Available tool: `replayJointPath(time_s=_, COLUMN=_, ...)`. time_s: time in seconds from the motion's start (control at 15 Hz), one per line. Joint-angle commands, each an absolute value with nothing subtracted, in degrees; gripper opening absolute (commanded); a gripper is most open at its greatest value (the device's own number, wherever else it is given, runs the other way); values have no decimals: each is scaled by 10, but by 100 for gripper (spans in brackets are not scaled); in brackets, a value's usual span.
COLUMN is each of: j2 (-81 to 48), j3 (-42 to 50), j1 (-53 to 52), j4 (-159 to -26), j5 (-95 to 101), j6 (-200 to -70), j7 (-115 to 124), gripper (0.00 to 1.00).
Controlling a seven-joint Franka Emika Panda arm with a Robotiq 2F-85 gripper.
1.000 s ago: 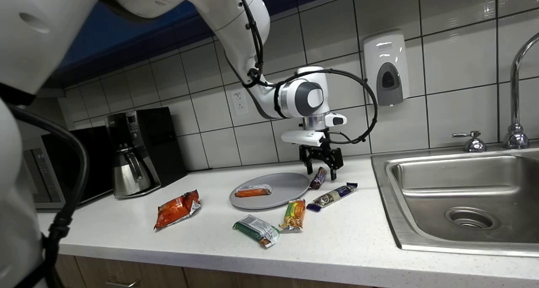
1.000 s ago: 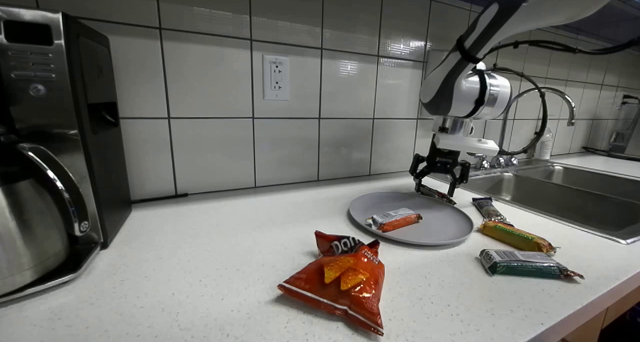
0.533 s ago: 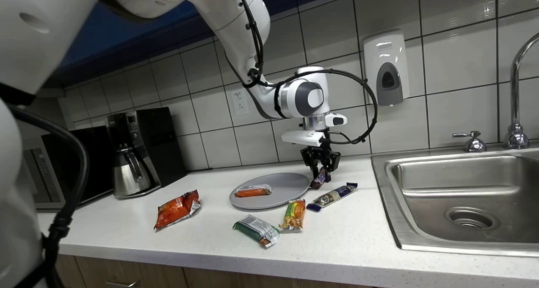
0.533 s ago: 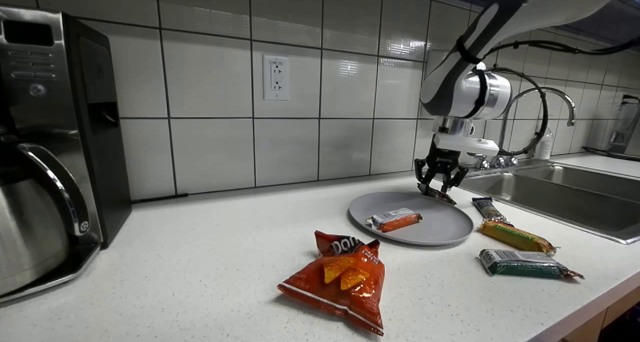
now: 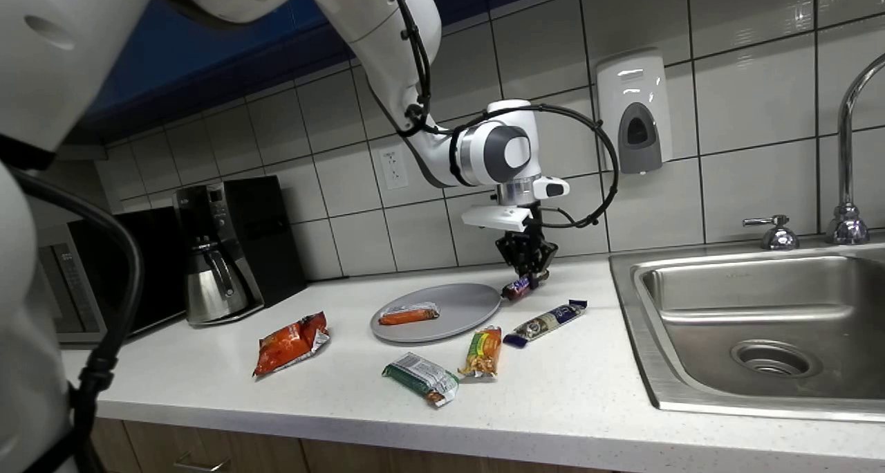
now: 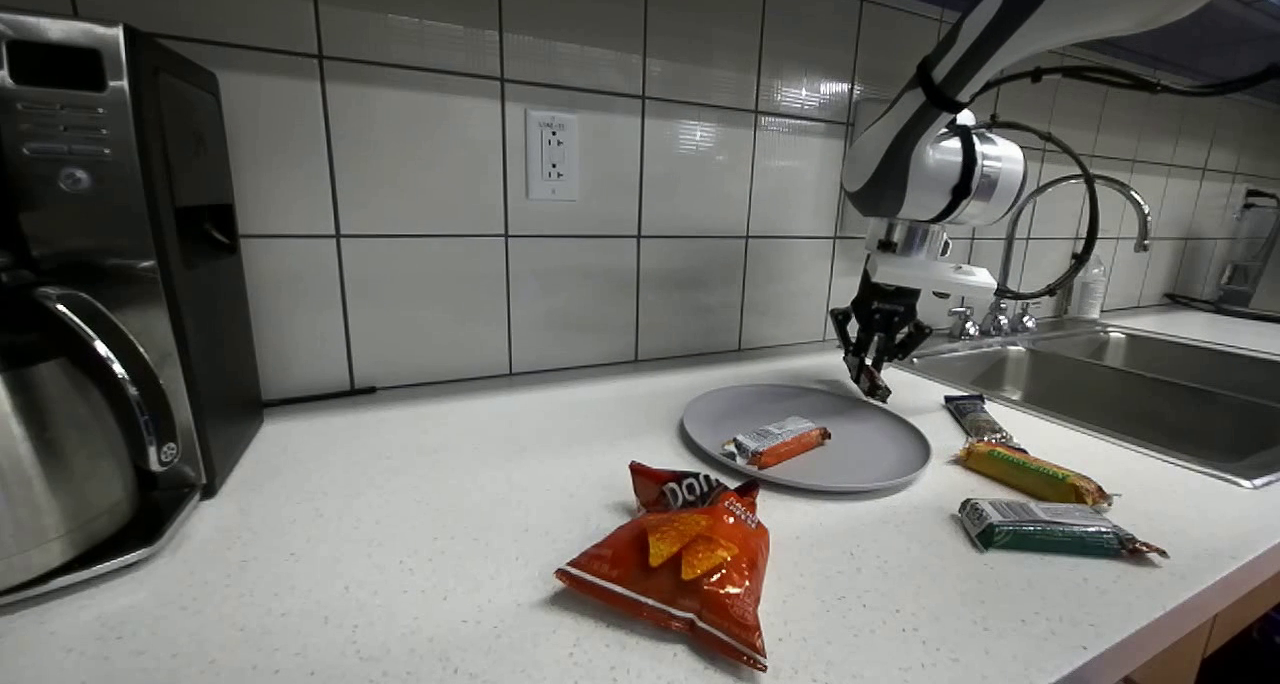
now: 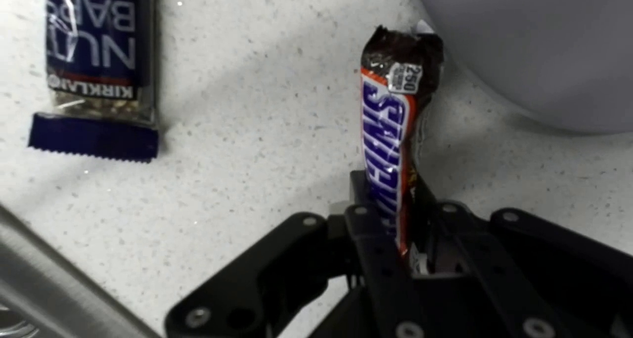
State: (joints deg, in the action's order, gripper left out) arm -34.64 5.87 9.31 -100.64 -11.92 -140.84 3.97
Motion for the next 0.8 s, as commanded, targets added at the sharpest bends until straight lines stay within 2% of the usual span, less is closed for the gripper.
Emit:
replayJointPath(time_s=0.0, j2=-302, j3=58, j1=91, j4=-1019, j5=-112, j6=-1394, j7=54, gripper=5)
replayJointPath(time_s=0.73, j2=-255, j3=59, j1=39, j4=-1043, j5=-105, j6=-1404, j7=125, gripper=5)
